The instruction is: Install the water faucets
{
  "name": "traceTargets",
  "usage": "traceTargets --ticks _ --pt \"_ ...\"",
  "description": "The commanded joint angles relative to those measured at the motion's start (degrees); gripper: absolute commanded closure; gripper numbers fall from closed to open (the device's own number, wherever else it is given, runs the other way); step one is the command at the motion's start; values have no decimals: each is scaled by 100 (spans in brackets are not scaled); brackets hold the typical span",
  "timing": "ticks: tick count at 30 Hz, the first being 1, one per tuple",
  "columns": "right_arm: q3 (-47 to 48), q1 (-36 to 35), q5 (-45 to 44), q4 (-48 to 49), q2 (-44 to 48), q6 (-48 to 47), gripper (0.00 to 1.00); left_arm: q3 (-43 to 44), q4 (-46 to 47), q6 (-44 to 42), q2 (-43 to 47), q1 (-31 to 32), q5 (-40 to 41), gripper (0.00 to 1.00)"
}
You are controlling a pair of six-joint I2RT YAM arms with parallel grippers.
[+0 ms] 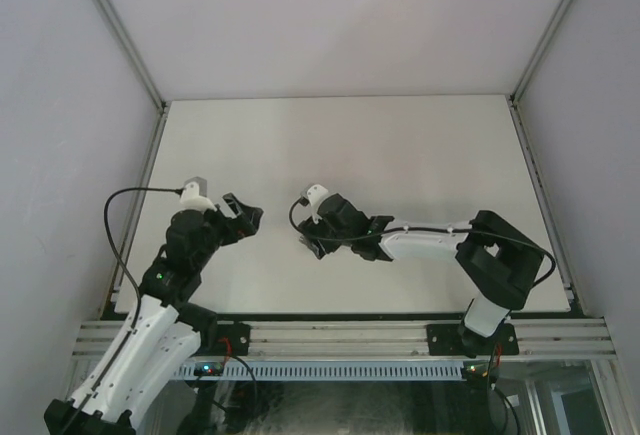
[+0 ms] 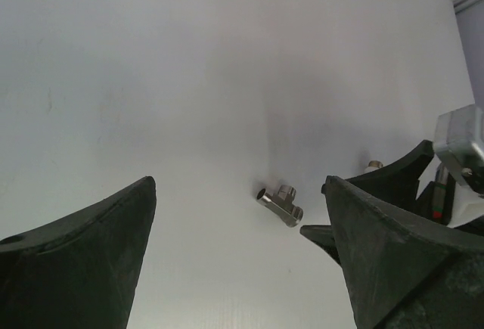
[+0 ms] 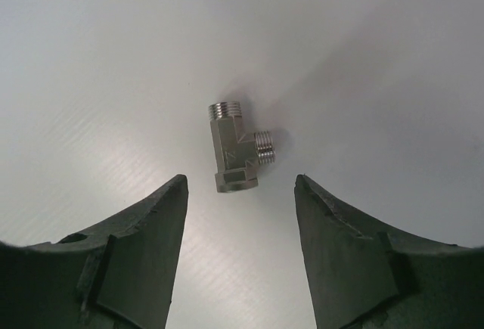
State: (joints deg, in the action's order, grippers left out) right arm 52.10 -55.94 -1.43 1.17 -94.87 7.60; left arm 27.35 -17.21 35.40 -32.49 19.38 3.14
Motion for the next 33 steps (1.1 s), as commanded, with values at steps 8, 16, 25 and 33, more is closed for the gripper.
traceTargets --ticks 8,16,25,33 --pt "184 -208 -336 605 -562 1113 45 -182 -91 -127 817 22 708 2" --pt "301 -261 -470 499 -798 1137 50 -125 -247 -130 832 20 726 2" --pt "319 -270 -588 356 -854 1094 68 -148 -50 -214 758 22 555 2" --pt "211 44 736 487 5 1451 94 -539 739 -355 990 17 78 1"
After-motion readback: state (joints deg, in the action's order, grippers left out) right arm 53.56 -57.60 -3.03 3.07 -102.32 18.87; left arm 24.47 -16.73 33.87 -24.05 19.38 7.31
